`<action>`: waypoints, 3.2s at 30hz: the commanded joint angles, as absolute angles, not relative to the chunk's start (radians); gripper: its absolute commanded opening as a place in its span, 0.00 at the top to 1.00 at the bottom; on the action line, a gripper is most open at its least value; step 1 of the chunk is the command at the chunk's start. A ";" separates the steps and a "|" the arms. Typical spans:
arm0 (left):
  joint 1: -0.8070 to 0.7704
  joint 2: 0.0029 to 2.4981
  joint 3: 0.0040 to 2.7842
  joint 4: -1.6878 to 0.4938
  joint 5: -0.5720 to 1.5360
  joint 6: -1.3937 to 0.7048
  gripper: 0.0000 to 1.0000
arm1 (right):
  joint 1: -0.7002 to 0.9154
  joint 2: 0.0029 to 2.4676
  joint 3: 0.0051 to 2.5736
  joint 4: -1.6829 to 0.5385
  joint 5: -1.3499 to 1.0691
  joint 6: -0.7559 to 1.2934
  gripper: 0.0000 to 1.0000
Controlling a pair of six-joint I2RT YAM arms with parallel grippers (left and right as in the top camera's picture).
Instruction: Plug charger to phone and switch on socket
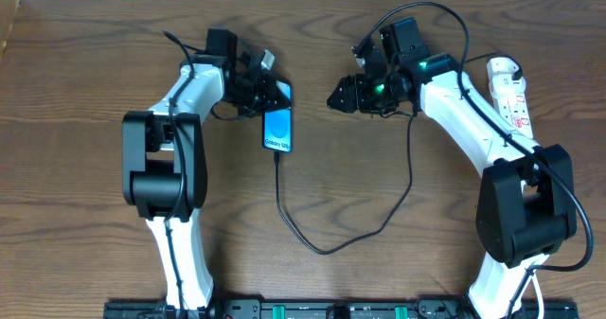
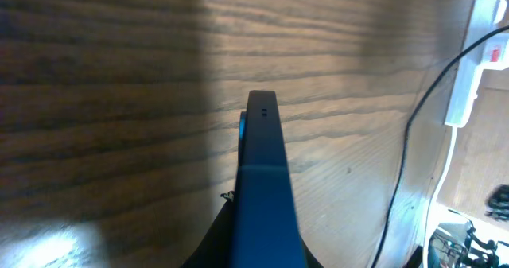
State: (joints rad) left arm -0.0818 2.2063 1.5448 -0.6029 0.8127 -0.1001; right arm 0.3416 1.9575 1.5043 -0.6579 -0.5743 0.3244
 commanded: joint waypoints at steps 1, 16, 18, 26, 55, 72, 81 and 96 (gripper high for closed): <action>-0.093 2.249 1.553 -0.610 0.837 -0.089 0.93 | 0.349 1.966 1.510 -0.659 -0.561 0.305 0.39; -0.092 2.255 1.553 -0.613 0.837 -0.091 0.77 | 0.349 1.966 1.511 -0.659 -0.551 0.305 0.39; -0.092 2.255 1.553 -0.613 0.837 -0.091 0.76 | 0.349 1.966 1.510 -0.659 -0.551 0.305 0.39; -0.092 2.255 1.553 -0.620 0.767 -0.090 0.66 | 0.349 1.966 1.510 -0.663 -0.551 0.305 0.39; -0.092 2.255 1.553 -0.628 0.686 -0.090 0.29 | 0.349 1.966 1.510 -0.671 -0.529 0.305 0.38; -0.088 2.255 1.553 -0.628 0.496 -0.090 0.10 | 0.349 1.966 1.510 -0.678 -0.525 0.290 0.38; -0.088 2.255 1.553 -0.629 0.455 -0.090 0.09 | 0.349 1.966 1.510 -0.693 -0.521 0.275 0.38; -0.088 2.255 1.553 -0.724 0.450 -0.090 0.10 | 0.348 1.966 1.511 -0.693 -0.510 0.274 0.38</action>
